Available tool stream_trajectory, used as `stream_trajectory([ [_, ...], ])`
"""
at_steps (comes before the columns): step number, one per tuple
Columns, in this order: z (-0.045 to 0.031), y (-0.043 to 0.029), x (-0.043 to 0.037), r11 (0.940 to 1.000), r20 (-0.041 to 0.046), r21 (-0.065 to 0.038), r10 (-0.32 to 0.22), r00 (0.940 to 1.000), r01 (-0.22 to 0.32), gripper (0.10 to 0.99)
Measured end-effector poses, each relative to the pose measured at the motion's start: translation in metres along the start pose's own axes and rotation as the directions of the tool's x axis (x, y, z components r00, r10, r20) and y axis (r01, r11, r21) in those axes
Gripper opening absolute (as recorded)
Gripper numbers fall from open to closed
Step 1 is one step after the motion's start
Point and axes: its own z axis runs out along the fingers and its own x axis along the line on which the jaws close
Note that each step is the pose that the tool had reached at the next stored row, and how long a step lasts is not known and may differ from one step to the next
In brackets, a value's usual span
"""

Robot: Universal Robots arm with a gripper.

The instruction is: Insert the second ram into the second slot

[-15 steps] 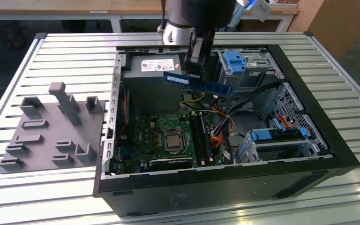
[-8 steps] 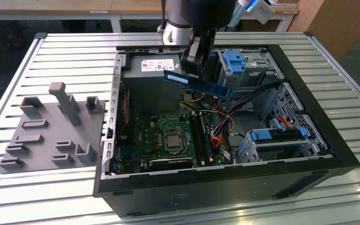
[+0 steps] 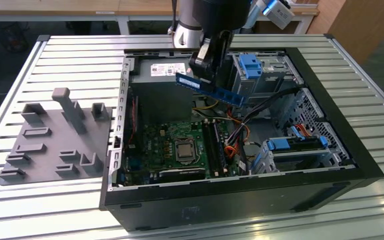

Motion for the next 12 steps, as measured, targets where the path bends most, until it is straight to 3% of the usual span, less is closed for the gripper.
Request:
stream_trajectory([
  [12,0.0,0.0,0.0,0.9954,-0.0002,-0.005,0.095,0.9955,-0.095,0.137],
])
